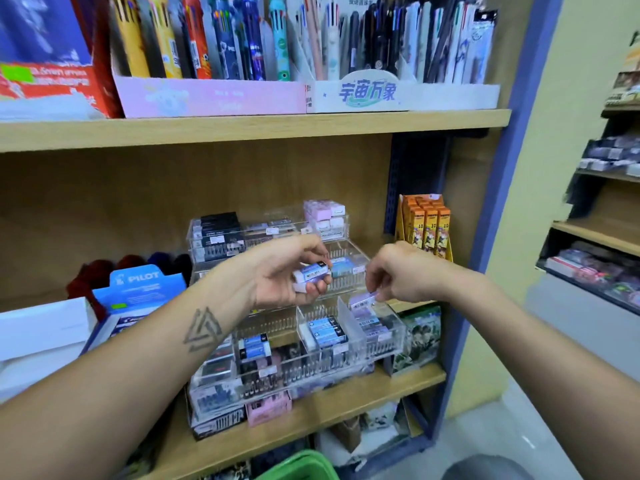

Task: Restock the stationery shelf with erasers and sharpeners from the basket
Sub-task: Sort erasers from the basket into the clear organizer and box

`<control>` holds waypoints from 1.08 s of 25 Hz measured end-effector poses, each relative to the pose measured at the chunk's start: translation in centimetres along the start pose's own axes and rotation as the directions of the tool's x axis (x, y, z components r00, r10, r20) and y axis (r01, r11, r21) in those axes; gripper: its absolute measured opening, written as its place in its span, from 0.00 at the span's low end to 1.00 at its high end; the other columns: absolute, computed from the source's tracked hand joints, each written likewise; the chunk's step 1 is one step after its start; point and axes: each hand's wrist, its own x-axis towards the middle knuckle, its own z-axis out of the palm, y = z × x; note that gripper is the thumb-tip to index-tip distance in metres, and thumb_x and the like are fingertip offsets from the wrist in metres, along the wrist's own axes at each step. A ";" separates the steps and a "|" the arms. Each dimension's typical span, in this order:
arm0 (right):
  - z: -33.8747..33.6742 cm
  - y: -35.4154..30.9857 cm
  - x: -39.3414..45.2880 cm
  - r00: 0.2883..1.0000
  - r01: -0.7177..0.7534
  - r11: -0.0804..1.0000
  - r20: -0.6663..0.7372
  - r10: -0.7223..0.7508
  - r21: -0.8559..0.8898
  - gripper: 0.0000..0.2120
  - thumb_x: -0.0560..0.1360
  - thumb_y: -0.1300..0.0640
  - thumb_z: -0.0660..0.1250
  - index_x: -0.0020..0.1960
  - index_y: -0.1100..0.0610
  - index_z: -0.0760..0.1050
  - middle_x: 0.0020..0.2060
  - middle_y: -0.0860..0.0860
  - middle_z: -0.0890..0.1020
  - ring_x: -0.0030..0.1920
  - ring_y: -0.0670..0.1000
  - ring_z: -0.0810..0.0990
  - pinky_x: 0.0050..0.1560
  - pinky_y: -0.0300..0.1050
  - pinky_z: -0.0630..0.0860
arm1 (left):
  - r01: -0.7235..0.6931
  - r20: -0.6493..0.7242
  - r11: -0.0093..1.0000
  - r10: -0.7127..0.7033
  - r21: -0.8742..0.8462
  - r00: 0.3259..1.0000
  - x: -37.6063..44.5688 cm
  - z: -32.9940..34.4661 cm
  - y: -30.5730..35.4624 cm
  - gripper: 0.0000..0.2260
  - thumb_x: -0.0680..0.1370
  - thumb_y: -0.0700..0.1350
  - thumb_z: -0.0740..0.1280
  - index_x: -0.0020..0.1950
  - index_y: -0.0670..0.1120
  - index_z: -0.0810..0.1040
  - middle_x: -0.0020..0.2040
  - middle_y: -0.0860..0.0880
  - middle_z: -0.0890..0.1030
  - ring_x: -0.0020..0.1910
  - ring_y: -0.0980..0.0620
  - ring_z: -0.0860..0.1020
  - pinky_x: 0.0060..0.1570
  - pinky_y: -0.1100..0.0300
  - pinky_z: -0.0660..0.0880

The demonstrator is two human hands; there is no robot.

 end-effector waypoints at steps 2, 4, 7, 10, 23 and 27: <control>0.9 -0.1 -0.1 1.000 0.000 0.999 -0.018 -0.001 -0.046 0.04 0.72 0.61 0.75 0.47 0.55 0.83 0.37 0.44 0.80 0.43 0.47 0.81 0.43 0.39 0.75 | 0.027 0.061 0.998 -0.024 -0.051 0.998 -0.2 0.0 -0.7 0.11 0.77 0.36 0.60 0.58 0.41 0.68 0.38 0.40 0.76 0.32 0.49 0.74 0.26 0.61 0.75; 1.7 -0.3 -0.2 0.999 -0.004 0.999 -0.044 0.002 -0.051 0.05 0.73 0.62 0.74 0.47 0.55 0.83 0.37 0.46 0.80 0.43 0.48 0.81 0.44 0.41 0.76 | 0.030 0.083 0.996 -0.023 -0.079 0.996 -0.4 0.0 -1.2 0.10 0.77 0.33 0.59 0.58 0.39 0.68 0.39 0.40 0.76 0.33 0.48 0.74 0.30 0.60 0.77; 2.3 -0.7 -0.5 0.999 -0.007 0.998 -0.047 0.004 -0.056 0.06 0.72 0.63 0.75 0.47 0.55 0.83 0.38 0.47 0.80 0.43 0.47 0.80 0.43 0.40 0.74 | 0.007 0.082 0.998 -0.002 -0.061 0.997 -0.4 0.1 -1.6 0.09 0.79 0.32 0.60 0.59 0.39 0.71 0.40 0.41 0.77 0.34 0.49 0.76 0.32 0.60 0.78; 1.2 -0.4 -1.2 1.000 -0.018 1.000 -0.018 0.018 -0.013 0.06 0.72 0.63 0.75 0.47 0.55 0.84 0.40 0.47 0.83 0.44 0.46 0.82 0.45 0.39 0.77 | 0.008 0.092 1.000 -0.006 -0.022 0.996 -0.4 0.0 -2.0 0.07 0.80 0.33 0.61 0.57 0.39 0.71 0.41 0.41 0.76 0.33 0.50 0.76 0.32 0.60 0.78; 0.4 -1.2 -1.4 0.968 -0.028 0.998 0.247 0.041 -0.057 0.04 0.72 0.61 0.76 0.44 0.53 0.84 0.37 0.41 0.81 0.40 0.40 0.80 0.39 0.37 0.73 | -0.022 0.049 1.000 0.021 0.009 0.999 -0.9 0.3 -2.7 0.05 0.79 0.33 0.63 0.55 0.39 0.71 0.39 0.41 0.76 0.33 0.50 0.76 0.29 0.62 0.77; 0.4 -1.5 -0.8 0.954 -0.025 0.996 0.295 0.050 -0.091 0.04 0.71 0.62 0.76 0.43 0.54 0.85 0.40 0.43 0.83 0.42 0.41 0.80 0.44 0.38 0.75 | -0.031 0.045 0.999 0.031 0.016 0.999 -1.1 0.7 -2.6 0.06 0.79 0.33 0.63 0.55 0.39 0.71 0.38 0.41 0.76 0.31 0.50 0.76 0.28 0.62 0.76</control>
